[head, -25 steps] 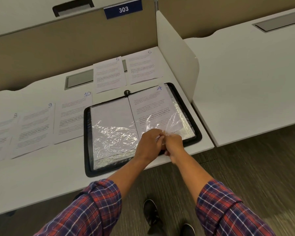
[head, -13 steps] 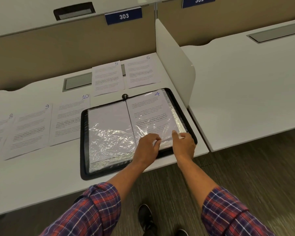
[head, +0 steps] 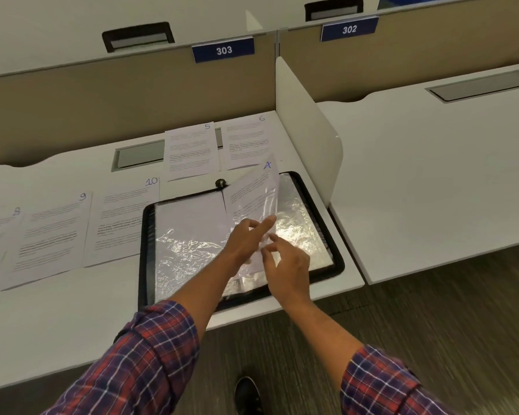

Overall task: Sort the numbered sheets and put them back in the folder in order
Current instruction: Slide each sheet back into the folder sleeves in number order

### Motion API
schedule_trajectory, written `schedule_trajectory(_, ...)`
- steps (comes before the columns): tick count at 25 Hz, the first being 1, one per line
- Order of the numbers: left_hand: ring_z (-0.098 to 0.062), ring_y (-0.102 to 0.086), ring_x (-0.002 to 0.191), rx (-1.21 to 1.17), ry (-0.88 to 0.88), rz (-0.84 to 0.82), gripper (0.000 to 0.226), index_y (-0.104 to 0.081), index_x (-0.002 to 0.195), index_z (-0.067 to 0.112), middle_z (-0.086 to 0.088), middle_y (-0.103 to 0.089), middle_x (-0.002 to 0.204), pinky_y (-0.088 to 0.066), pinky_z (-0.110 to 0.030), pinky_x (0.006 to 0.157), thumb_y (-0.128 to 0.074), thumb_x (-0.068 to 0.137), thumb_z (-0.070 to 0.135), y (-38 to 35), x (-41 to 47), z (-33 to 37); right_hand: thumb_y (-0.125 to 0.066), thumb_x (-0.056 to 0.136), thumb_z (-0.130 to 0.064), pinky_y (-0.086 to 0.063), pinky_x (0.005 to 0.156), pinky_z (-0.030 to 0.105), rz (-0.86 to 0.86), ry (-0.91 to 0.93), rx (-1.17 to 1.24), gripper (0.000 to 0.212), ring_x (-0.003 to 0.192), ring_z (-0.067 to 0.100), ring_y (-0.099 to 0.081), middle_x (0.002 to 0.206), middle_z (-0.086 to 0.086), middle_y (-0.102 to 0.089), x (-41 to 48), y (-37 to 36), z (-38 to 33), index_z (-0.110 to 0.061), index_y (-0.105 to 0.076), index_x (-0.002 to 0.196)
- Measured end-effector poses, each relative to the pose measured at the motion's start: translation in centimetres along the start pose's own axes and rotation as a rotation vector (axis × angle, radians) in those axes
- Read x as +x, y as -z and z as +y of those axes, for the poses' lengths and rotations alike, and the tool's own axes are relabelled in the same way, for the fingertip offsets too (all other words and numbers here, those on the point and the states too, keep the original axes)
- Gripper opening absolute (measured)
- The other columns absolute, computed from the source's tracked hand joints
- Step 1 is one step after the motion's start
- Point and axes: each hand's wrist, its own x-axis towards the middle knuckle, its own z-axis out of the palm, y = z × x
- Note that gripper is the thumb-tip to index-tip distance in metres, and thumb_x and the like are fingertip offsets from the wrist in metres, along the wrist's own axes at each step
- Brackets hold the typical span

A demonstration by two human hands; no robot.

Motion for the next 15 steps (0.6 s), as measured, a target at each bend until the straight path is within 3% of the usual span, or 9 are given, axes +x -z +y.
schedule_trajectory(4, -0.030, -0.070, 0.094, 0.052, -0.035, 0.154, 0.022, -0.069, 0.101, 0.006, -0.011, -0.071, 0.107, -0.065, -0.047, 0.080, -0.072, 0.090, 0.025, 3.2, 0.8, 1.1, -0.062, 0.104, -0.036, -0.048, 0.101, 0.018, -0.212, 0.090, 0.136, 0.042, 0.116, 0.002, -0.064, 0.127, -0.006, -0.072, -0.7, -0.7, -1.6, -0.019, -0.062, 0.141)
schedule_trajectory(6, -0.028, -0.070, 0.087, 0.017, -0.037, 0.217, 0.007, -0.070, 0.096, 0.008, -0.010, -0.071, 0.101, -0.064, -0.040, 0.071, -0.068, 0.089, 0.010, 5.1, 0.3, 1.3, -0.060, 0.104, -0.043, -0.049, 0.102, 0.016, -0.202, 0.085, 0.199, 0.042, 0.119, -0.006, -0.060, 0.131, -0.007, -0.070, -0.8, -0.6, -1.8, -0.018, -0.064, 0.138)
schedule_trajectory(8, -0.029, -0.069, 0.085, -0.078, -0.014, 0.250, 0.006, -0.070, 0.094, 0.009, -0.008, -0.070, 0.098, -0.064, -0.040, 0.064, -0.066, 0.090, 0.006, 7.3, -0.5, 0.8, -0.056, 0.107, -0.038, -0.046, 0.109, 0.020, -0.146, 0.070, 0.167, 0.040, 0.124, -0.011, -0.054, 0.136, -0.007, -0.065, -0.3, -1.1, -1.1, -0.015, -0.064, 0.138)
schedule_trajectory(9, -0.030, -0.070, 0.088, -0.126, 0.008, 0.260, 0.008, -0.070, 0.097, 0.009, -0.008, -0.070, 0.100, -0.064, -0.042, 0.064, -0.066, 0.091, 0.006, 8.4, -0.9, 0.3, -0.053, 0.108, -0.036, -0.043, 0.116, 0.027, -0.176, 0.032, 0.099, 0.043, 0.133, -0.005, -0.051, 0.145, -0.003, -0.061, -0.1, -1.3, -0.6, -0.014, -0.058, 0.144)
schedule_trajectory(11, -0.032, -0.070, 0.094, -0.214, 0.042, 0.282, 0.011, -0.071, 0.102, 0.010, -0.009, -0.071, 0.105, -0.064, -0.044, 0.066, -0.067, 0.092, 0.007, 10.5, -1.7, -1.7, -0.046, 0.110, -0.041, -0.030, 0.126, 0.036, -0.341, -0.051, -0.109, 0.056, 0.150, 0.015, -0.038, 0.164, 0.003, -0.041, 0.2, -2.1, 1.1, -0.014, -0.039, 0.158)
schedule_trajectory(15, -0.027, -0.069, 0.093, -0.370, 0.118, 0.361, 0.013, -0.071, 0.102, 0.013, -0.008, -0.072, 0.101, -0.063, -0.043, 0.067, -0.068, 0.093, 0.006, 14.1, -2.8, -6.7, -0.034, 0.110, -0.050, -0.015, 0.130, 0.043, -0.574, 0.043, -0.527, 0.072, 0.159, 0.028, -0.016, 0.173, 0.013, -0.015, -0.8, -3.7, 3.8, -0.009, -0.015, 0.166)
